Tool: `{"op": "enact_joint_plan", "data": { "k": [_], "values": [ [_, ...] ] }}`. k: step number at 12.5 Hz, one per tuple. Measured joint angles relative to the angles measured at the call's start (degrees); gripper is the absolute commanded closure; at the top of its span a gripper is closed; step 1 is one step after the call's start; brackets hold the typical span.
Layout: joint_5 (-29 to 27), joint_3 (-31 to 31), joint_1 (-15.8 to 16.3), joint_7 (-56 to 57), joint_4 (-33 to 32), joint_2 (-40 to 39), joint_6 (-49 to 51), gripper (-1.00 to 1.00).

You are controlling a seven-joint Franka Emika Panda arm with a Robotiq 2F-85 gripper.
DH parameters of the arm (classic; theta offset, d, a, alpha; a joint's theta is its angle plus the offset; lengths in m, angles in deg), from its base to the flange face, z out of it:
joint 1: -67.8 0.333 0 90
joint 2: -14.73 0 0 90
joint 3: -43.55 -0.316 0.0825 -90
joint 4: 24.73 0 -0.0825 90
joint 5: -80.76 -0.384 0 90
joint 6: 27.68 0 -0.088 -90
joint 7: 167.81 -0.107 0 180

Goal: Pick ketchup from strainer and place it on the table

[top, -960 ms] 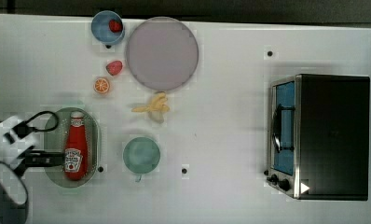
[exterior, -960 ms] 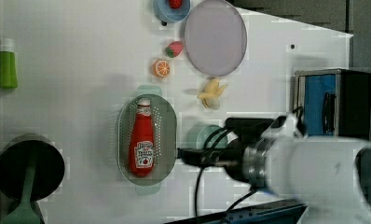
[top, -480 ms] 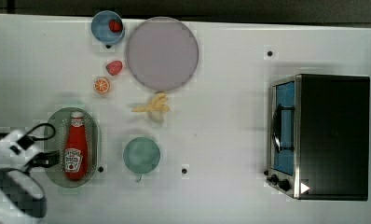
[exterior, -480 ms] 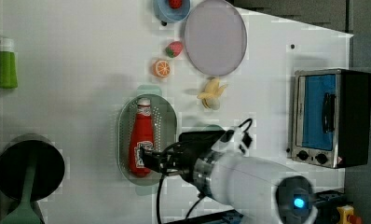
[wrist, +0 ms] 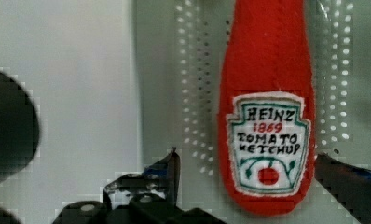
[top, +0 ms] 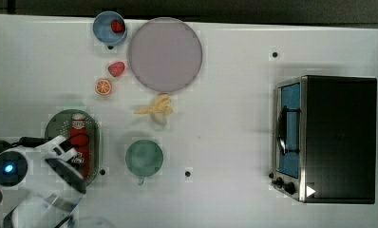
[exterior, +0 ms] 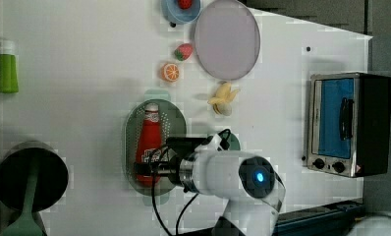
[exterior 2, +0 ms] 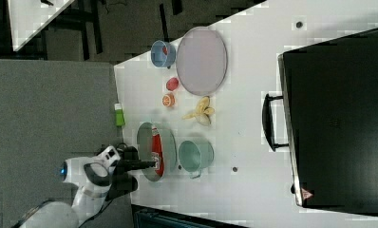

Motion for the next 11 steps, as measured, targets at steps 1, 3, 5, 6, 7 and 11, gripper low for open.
{"op": "enact_joint_plan", "data": {
  "k": [1,3,5,6,7,11],
  "values": [
    [2.24,0.78,-0.18,-0.64,0.22,-2.41,-0.06,-1.0],
    [5.61,2.18,-0.2,-1.81,1.45,-6.27,-0.48,-1.0],
    [6.85,3.53,0.09,-3.78,2.57,-8.53,-1.31,-1.0],
    [7.71,4.45,0.44,-4.61,3.13,-9.43,-1.43,-0.91],
    [8.9,5.34,0.88,-4.92,3.69,-9.9,-1.48,-0.68],
    [9.78,6.07,1.75,-5.06,5.37,-10.46,-2.04,-0.19]
  ]
}}
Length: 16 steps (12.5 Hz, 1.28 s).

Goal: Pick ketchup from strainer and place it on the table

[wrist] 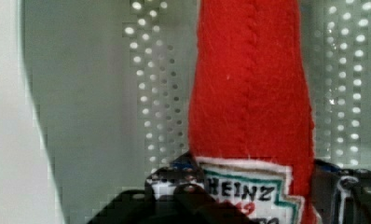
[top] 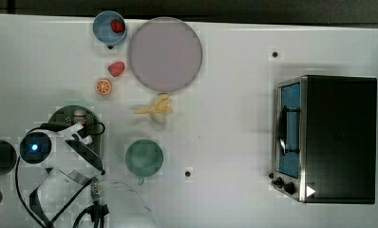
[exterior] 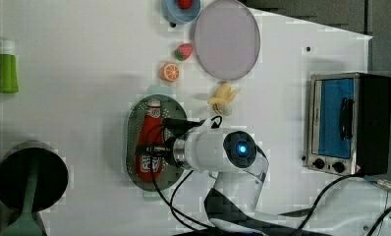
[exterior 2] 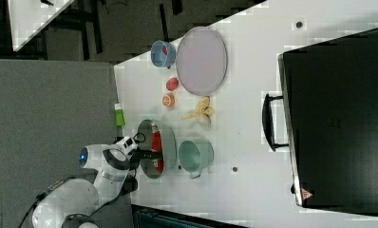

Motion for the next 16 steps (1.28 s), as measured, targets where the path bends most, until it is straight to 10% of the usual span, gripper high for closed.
{"op": "enact_joint_plan", "data": {
  "k": [7,10,16],
  "values": [
    [-0.76,-3.94,-0.34,-0.59,-0.67,4.76,3.78,-0.19],
    [-9.85,-9.68,-2.74,-0.73,0.45,13.12,13.62,-0.19],
    [-20.82,-11.67,-4.12,2.25,18.02,21.39,32.3,-0.19]
  ]
}}
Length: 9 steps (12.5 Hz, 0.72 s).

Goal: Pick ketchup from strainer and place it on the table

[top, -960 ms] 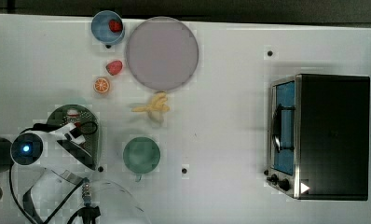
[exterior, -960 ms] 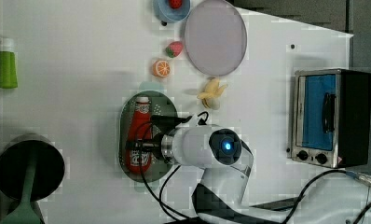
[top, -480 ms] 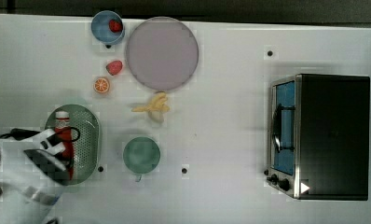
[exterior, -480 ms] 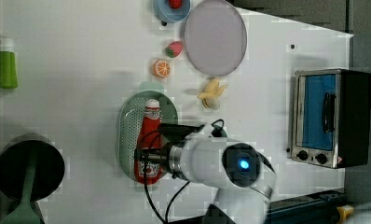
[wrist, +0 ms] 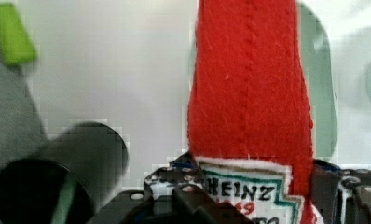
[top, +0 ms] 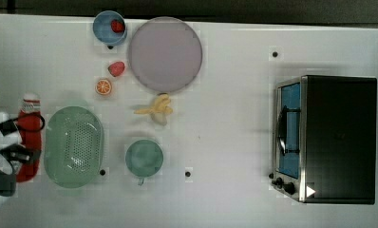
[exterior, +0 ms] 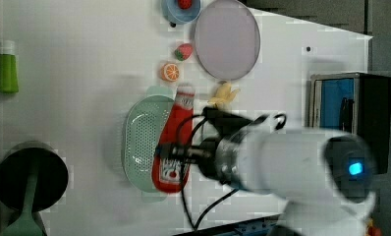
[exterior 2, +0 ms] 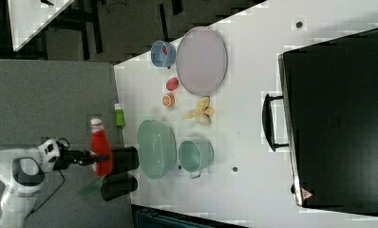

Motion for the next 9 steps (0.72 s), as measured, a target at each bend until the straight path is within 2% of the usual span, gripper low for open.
{"op": "enact_joint_plan", "data": {
  "k": [3,5,9],
  "values": [
    [-0.87,2.38,-2.99,1.97,5.76,0.04,5.67,-0.19],
    [-0.84,6.13,-5.06,3.93,7.78,-0.5,7.71,-0.19],
    [-0.84,13.48,-12.09,13.0,8.45,-1.15,7.82,-0.19]
  ]
}}
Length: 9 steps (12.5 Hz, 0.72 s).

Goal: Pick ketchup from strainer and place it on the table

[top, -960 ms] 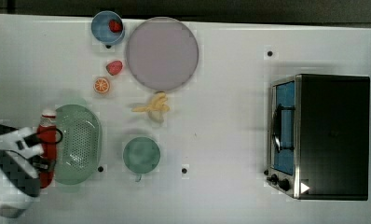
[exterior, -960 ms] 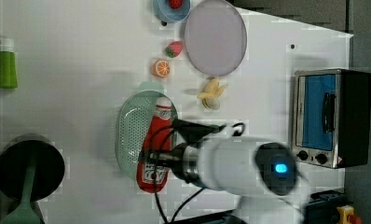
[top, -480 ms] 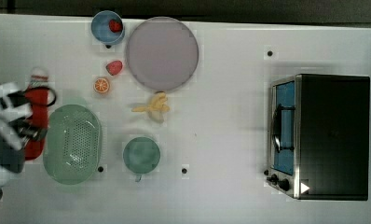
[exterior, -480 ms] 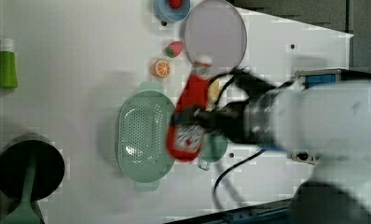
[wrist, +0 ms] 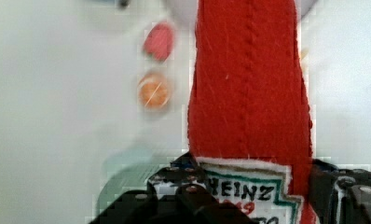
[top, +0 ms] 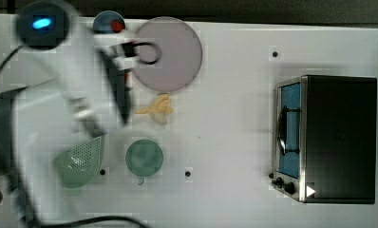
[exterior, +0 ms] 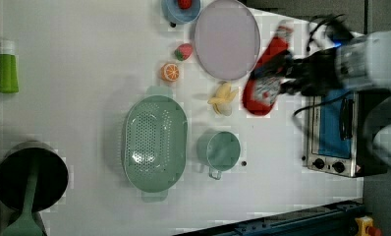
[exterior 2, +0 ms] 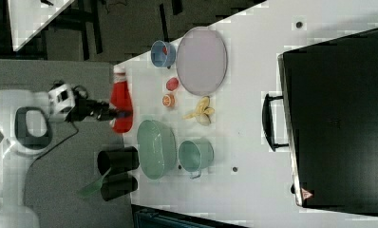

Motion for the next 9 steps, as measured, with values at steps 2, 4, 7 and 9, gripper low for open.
{"op": "enact_joint_plan", "data": {
  "k": [2,4,7,9],
  "values": [
    [0.15,4.9,-2.28,5.76,0.17,-0.48,0.59,-0.19],
    [0.78,9.54,-4.38,11.08,-0.62,-0.67,0.8,-0.19],
    [1.44,15.58,-5.75,15.75,-1.68,-1.18,-0.04,-0.19],
    [2.41,17.46,-6.6,16.78,-3.86,-1.08,0.24,-0.19]
  ]
}}
